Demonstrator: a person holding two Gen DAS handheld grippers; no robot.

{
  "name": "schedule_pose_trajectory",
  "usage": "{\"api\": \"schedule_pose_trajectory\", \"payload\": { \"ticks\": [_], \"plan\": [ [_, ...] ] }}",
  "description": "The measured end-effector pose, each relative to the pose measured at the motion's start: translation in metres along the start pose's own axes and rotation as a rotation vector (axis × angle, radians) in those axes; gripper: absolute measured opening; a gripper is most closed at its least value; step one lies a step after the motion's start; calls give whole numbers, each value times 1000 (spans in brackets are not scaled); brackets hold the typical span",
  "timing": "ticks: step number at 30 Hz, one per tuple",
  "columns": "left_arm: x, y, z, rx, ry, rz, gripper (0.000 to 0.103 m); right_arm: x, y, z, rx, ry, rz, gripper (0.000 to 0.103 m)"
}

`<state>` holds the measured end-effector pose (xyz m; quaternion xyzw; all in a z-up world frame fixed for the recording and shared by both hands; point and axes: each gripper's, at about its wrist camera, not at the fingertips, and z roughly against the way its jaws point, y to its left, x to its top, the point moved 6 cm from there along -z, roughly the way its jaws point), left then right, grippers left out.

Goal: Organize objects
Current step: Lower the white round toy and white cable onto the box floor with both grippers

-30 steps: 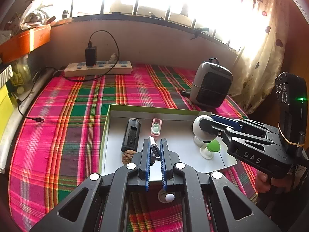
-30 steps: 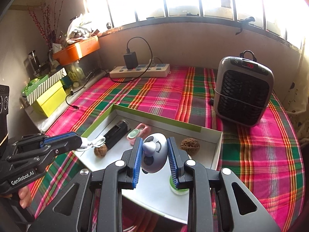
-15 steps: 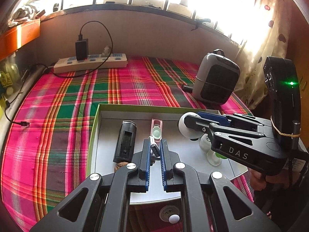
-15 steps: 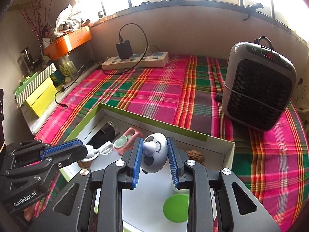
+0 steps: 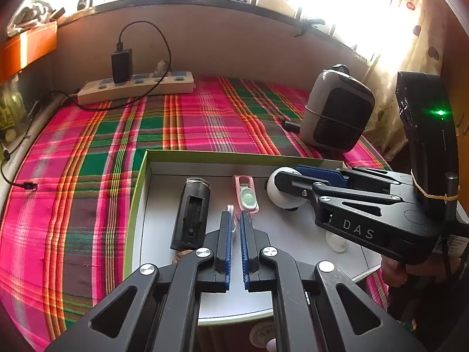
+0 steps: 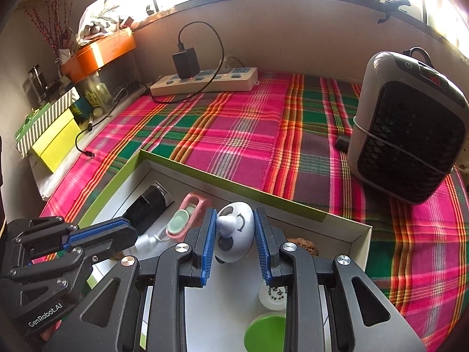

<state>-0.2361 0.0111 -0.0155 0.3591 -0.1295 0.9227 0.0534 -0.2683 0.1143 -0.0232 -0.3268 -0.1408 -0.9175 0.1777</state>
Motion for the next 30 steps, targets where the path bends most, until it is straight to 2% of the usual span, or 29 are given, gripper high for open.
{"api": "schedule_pose_trajectory", "payload": {
  "ticks": [17,30],
  "plan": [
    [-6,5,-11,-4,35,19,5,-2,-3,-11,-17,47,8,27],
    [-6,6,-11,27,43,5,5,-1,-3,-12,-46,48,7,27]
  ]
}}
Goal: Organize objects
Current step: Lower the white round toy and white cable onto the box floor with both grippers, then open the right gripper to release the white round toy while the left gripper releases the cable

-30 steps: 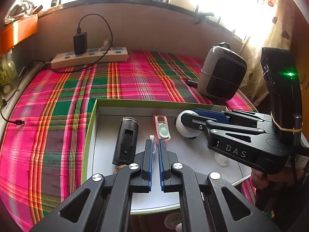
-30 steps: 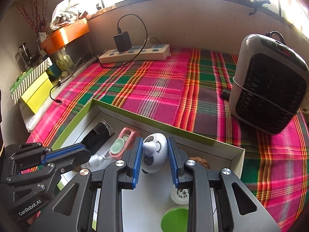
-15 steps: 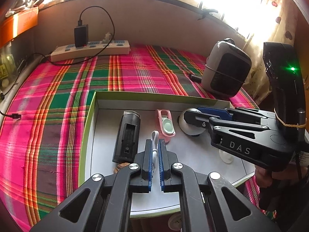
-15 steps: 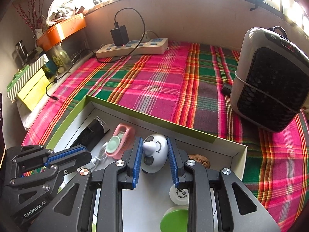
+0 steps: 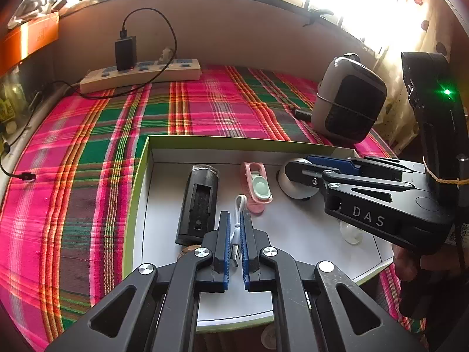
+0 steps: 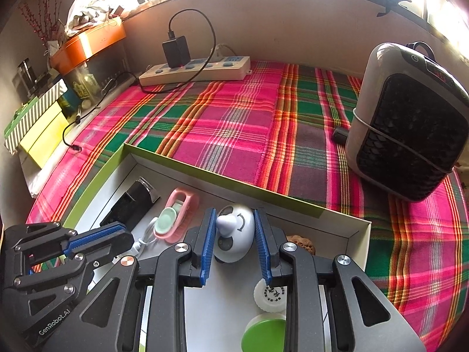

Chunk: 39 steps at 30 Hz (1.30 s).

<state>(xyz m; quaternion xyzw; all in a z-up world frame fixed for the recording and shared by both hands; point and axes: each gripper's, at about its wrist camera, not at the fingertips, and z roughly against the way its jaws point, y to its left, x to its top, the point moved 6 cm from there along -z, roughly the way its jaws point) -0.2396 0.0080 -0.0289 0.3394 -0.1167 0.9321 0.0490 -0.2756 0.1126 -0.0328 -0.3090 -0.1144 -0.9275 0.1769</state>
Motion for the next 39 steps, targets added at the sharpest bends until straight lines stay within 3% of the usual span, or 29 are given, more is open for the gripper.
{"api": "schedule_pose_trajectory", "payload": {
  "ticks": [25,29,39],
  "plan": [
    [-2,0,1,25,6,-28,16,-1,5,-5,-32,19,22,38],
    [-2,2,2,26,5,-26,18,-1,6,-5,-32,20,25,44],
    [-2,2,6,33,1,-27,23,-2,5,-2,-34,9,21,45]
  ]
}}
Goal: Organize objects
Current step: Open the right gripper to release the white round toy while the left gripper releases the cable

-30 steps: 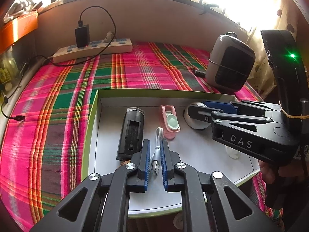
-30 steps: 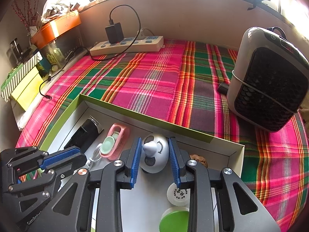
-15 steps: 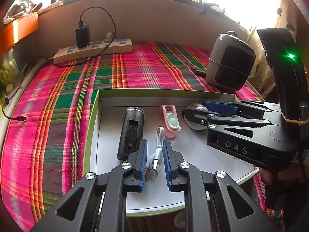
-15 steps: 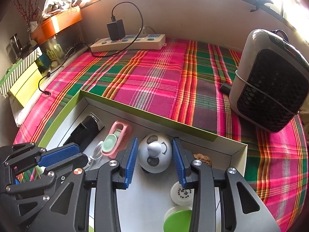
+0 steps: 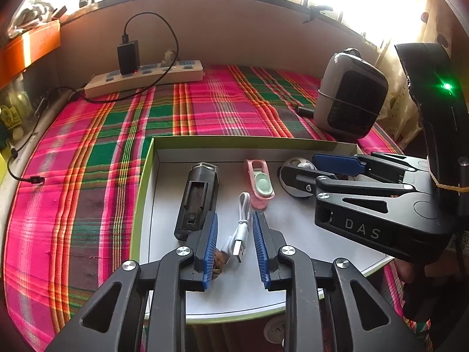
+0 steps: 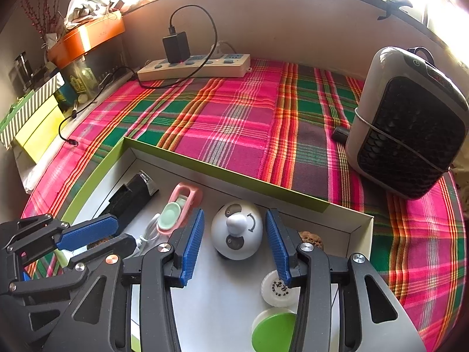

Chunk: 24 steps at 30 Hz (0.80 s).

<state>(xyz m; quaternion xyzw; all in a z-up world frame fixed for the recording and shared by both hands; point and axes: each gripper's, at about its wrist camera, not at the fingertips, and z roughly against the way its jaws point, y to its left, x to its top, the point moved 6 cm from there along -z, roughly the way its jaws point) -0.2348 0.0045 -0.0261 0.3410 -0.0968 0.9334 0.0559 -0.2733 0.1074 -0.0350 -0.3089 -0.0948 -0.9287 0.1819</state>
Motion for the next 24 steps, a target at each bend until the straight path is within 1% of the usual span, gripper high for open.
{"api": "schedule_pose_trajectory", "payload": {
  "ticks": [5,24],
  "plan": [
    [0,-1,5,7,-6,-3,26,0,-1,4,-8,-14,-3,45],
    [-8,7,37,42,-49,12,27,-10,7,35,-12,-72,-33,45]
  ]
}}
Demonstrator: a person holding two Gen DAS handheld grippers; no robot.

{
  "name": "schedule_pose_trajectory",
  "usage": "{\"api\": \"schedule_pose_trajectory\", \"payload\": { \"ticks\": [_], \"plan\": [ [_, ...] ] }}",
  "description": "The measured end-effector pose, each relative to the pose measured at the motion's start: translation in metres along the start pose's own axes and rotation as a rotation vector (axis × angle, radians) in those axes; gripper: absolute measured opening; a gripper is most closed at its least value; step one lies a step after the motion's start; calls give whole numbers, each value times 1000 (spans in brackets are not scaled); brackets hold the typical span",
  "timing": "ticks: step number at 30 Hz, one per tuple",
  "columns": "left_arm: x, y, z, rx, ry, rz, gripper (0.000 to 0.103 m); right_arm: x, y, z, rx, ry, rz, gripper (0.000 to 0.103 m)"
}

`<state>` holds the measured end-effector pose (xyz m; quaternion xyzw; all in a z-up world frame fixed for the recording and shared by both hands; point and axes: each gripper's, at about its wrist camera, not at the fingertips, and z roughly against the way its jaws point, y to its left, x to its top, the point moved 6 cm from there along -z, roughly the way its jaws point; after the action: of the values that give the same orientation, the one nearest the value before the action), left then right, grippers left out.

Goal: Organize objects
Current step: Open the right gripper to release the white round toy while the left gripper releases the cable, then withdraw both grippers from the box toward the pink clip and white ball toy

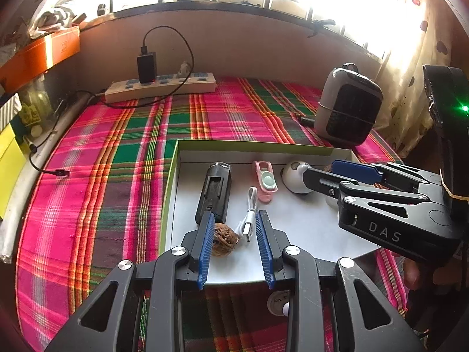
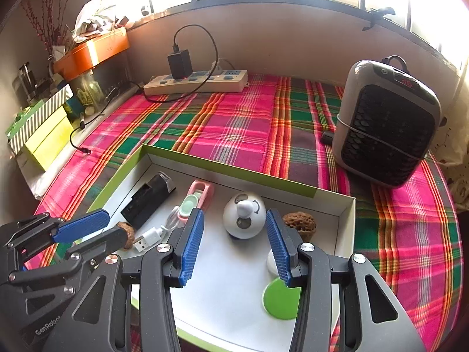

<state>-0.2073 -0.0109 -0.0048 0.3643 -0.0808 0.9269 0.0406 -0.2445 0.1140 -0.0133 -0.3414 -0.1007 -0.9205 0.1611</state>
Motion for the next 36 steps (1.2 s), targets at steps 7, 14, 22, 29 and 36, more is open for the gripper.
{"api": "schedule_pose_trajectory", "payload": {
  "ticks": [7,14,22,29,36],
  "plan": [
    [-7,4,16,28,-24,-9,27,-8,5,18,-7,-22,-9,45],
    [-16,6,34,63,-50,-40,27,-19,15,38,-11,-46,-8,45],
    [-34,8,47,54,-48,-46,27,-40,20,60,-39,-61,-22,45],
    [-49,9,49,27,-28,-44,27,-60,28,76,-59,-63,-18,45],
    [-65,8,50,-11,-3,-42,27,-82,31,83,-75,-45,-56,45]
  ]
}}
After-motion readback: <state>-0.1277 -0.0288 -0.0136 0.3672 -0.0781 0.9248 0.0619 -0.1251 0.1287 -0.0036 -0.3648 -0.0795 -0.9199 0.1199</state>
